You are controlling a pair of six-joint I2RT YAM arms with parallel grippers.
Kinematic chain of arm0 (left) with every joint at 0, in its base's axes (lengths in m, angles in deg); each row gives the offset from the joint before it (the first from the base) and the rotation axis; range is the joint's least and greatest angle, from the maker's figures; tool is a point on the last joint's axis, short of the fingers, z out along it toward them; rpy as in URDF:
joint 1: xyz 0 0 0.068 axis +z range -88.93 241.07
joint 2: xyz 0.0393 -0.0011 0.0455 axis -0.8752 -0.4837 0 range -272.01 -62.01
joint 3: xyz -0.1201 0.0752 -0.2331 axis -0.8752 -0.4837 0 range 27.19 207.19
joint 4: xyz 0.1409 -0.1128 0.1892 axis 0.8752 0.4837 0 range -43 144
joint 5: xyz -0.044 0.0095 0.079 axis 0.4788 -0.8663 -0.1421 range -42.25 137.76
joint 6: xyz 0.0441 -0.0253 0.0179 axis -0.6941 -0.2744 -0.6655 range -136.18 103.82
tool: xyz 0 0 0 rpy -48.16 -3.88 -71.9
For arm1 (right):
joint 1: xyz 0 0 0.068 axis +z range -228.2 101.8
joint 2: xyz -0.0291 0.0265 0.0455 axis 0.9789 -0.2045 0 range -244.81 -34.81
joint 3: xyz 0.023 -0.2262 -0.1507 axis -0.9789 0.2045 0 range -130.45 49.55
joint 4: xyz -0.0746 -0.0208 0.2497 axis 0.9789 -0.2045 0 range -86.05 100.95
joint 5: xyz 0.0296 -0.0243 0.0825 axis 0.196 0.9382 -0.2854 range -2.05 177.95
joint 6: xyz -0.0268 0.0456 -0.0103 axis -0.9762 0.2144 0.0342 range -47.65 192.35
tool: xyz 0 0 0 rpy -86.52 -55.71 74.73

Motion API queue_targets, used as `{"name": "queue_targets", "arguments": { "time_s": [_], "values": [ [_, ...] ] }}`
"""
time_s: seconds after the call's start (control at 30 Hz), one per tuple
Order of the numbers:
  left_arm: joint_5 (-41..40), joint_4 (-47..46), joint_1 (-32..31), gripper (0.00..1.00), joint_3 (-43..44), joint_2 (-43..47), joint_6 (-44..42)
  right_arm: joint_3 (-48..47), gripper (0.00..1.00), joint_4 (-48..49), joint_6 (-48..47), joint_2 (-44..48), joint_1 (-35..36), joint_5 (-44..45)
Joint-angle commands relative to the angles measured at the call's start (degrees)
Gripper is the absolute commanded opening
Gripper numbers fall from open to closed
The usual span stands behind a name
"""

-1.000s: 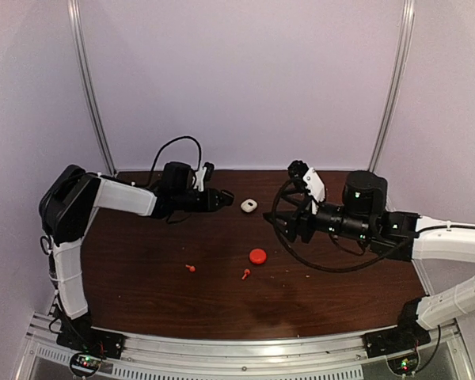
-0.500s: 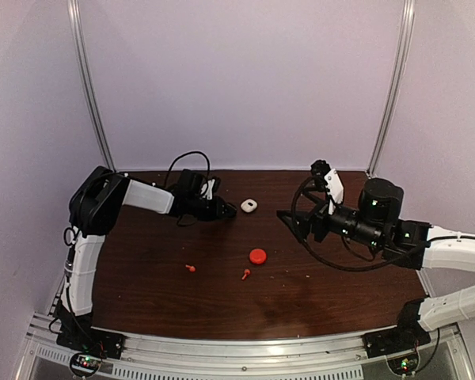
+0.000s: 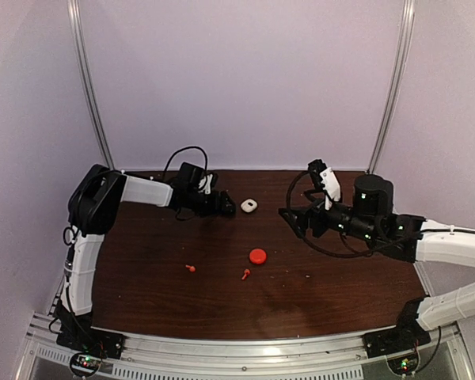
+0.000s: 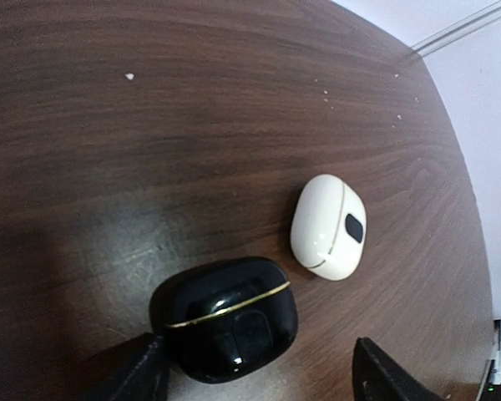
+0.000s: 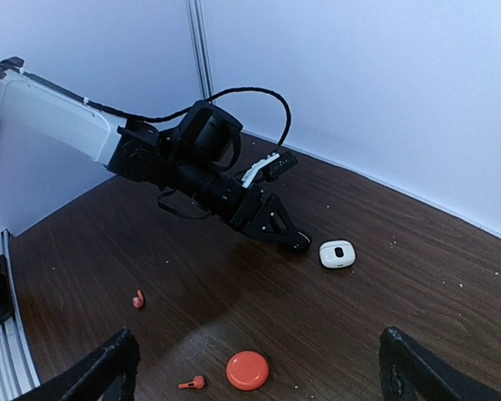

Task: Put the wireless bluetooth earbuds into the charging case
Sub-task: Place the charging case with the earbuds at the center of the board, then pick up the charging case from the center of the board.

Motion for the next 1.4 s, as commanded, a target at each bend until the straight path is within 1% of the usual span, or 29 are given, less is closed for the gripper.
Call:
{"name": "queue_targets", "arguments": {
  "time_s": [0.0, 0.07, 0.13, 0.23, 0.33, 0.4, 0.53, 0.77, 0.87, 1.03, 1.17, 1.37],
  "values": [
    [-4.4, 4.4, 0.6, 0.82, -0.5, 4.8, -1.5, -3.0, 1.00, -4.0, 1.6, -2.3, -1.5, -1.8],
    [-6.7, 4.5, 0.6, 0.87, -2.5, 8.0, -2.6, -3.9, 1.00, -5.6, 1.8, -4.1, -2.0, -3.5],
    [-10.0, 3.4, 0.6, 0.97, -6.2, 12.1, -3.8, -4.6, 1.00, -6.9, 1.5, -6.0, -2.2, -5.0],
    [-13.5, -0.7, 0.6, 0.98, -12.7, 19.4, -4.6, -5.3, 1.00, -8.2, 0.6, -8.7, -2.3, -7.2],
    [-16.1, -6.4, 0.6, 0.98, -20.0, 26.9, -4.6, -6.2, 0.99, -8.7, -2.0, -13.8, -2.4, -10.9],
    [-17.2, -10.2, 0.6, 0.98, -24.3, 31.6, -4.8, -6.9, 0.97, -8.7, -4.2, -17.5, -2.4, -13.0],
    [-13.6, -17.5, 0.6, 0.98, -32.3, 39.9, -6.9, -7.1, 0.92, -6.5, -4.9, -22.8, -2.4, -17.1],
    [-8.7, -27.6, 0.6, 0.98, -43.6, 50.3, -10.7, -10.2, 0.83, -7.7, -9.5, -31.9, -2.4, -17.0],
    [-6.7, -32.0, 0.6, 0.98, -47.1, 53.3, -11.5, -12.2, 0.82, -7.7, -9.7, -36.0, -2.4, -17.6],
    [-6.1, -33.9, 0.6, 0.98, -48.9, 54.7, -12.3, -13.5, 0.79, -6.3, -10.4, -39.9, -2.4, -17.2],
    [-2.9, -34.8, 0.6, 0.96, -48.8, 54.0, -12.6, -15.5, 0.77, -7.5, -11.7, -42.8, -2.4, -15.3],
    [-0.5, -37.3, 0.6, 0.92, -49.6, 54.1, -12.4, -15.9, 0.74, -6.1, -13.0, -45.2, -2.5, -15.2]
  ]
}}
